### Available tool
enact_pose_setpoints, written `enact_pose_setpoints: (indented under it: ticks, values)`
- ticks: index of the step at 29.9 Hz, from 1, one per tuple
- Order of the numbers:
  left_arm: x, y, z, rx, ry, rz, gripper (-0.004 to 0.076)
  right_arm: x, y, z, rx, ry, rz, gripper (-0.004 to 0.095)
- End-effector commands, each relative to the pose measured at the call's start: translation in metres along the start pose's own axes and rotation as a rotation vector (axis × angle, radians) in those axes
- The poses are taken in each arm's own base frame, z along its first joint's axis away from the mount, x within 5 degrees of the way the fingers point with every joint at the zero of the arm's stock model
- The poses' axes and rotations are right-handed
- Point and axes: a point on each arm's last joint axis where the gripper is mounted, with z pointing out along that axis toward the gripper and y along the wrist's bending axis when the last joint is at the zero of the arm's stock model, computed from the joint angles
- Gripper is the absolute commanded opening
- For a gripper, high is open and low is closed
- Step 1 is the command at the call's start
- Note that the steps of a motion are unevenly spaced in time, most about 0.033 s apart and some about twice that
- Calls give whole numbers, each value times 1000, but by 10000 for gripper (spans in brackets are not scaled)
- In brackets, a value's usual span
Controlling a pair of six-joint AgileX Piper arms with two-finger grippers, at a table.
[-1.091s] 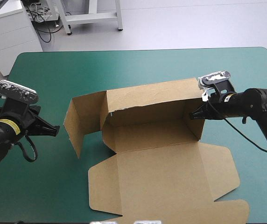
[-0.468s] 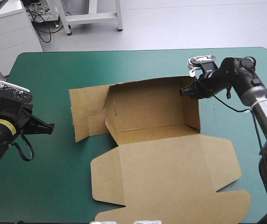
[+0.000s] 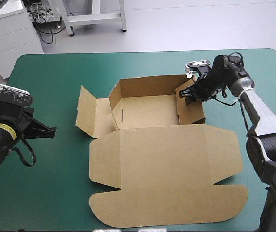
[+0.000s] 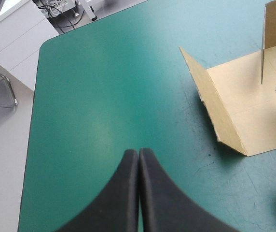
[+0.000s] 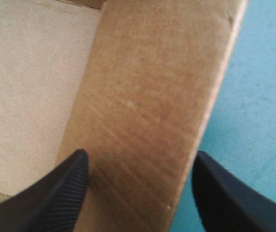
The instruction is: Fold the box
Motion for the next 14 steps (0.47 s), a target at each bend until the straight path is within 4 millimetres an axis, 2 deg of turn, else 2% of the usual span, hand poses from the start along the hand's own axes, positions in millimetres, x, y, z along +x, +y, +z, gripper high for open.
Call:
enact_pose_setpoints:
  ticks: [1, 7, 14]
  values:
    - [-10, 4, -9, -5, -96, -15, -32, -9, 10, -47, 8, -109, -43, 788]
    - [-10, 4, -9, -5, -96, -15, -33, -8, 16, -90, 48, -140, -62, 788]
    - [-11, 4, -9, -5, -99, -15, -32, 6, 25, -146, 110, -252, -61, 789]
